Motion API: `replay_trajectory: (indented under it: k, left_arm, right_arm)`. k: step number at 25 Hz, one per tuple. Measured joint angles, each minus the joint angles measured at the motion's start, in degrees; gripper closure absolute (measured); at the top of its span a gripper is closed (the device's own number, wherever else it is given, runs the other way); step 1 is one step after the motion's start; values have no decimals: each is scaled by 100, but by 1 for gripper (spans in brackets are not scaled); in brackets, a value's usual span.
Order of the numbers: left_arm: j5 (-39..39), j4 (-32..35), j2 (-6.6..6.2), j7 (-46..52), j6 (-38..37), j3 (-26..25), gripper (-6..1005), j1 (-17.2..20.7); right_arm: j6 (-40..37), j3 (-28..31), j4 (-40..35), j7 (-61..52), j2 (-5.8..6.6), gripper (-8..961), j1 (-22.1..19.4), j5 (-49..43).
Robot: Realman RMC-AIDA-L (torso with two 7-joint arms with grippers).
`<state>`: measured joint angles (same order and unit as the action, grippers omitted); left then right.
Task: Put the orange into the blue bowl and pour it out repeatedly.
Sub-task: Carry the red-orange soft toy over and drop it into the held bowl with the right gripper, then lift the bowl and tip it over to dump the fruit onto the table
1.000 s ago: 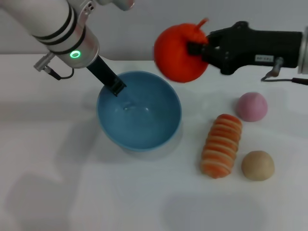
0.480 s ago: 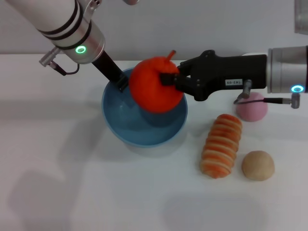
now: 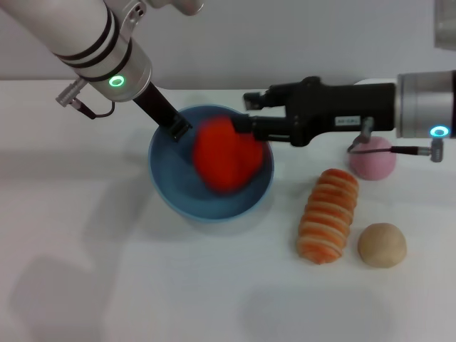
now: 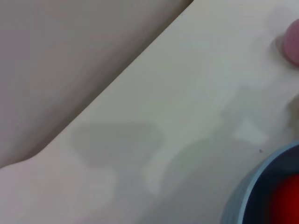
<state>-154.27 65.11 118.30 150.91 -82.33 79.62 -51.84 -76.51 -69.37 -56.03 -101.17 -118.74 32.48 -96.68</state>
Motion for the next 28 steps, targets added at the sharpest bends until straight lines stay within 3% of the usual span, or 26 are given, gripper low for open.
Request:
replay_trajectory:
  k: [4, 8, 12, 14, 19, 24, 28]
  left_arm:
    - [2, -15, 0, 0, 52, -4, 999, 35]
    - [2, -16, 5, 2, 144, 15, 999, 63]
    - [-6, 28, 3, 4, 341, 185, 1000, 147]
    - [-21, 83, -2, 5, 444, 334, 1000, 182]
    - [-49, 284, -6, -4, 911, 796, 1000, 232]
    - [-479, 759, 3, 91, 1420, 1386, 1000, 388]
    - [-1004, 1298, 8, 296, 1622, 2048, 999, 605]
  right_arm:
    - [-14, 193, 23, 3, 15, 453, -30, 1]
    - [-27, 365, -67, 119, 11, 456, -184, 9]
    - [-14, 899, -115, 565, 14, 442, -522, 182]
    - [0, 1326, -111, 1122, 14, 427, -815, 421]
    - [5, 1687, 87, 1773, 5, 391, -1160, 691]
    - [6, 2169, 781, 2378, -2, 354, -1299, 859]
    - [-38, 2415, 1468, 3105, -1, 298, -1436, 1632]
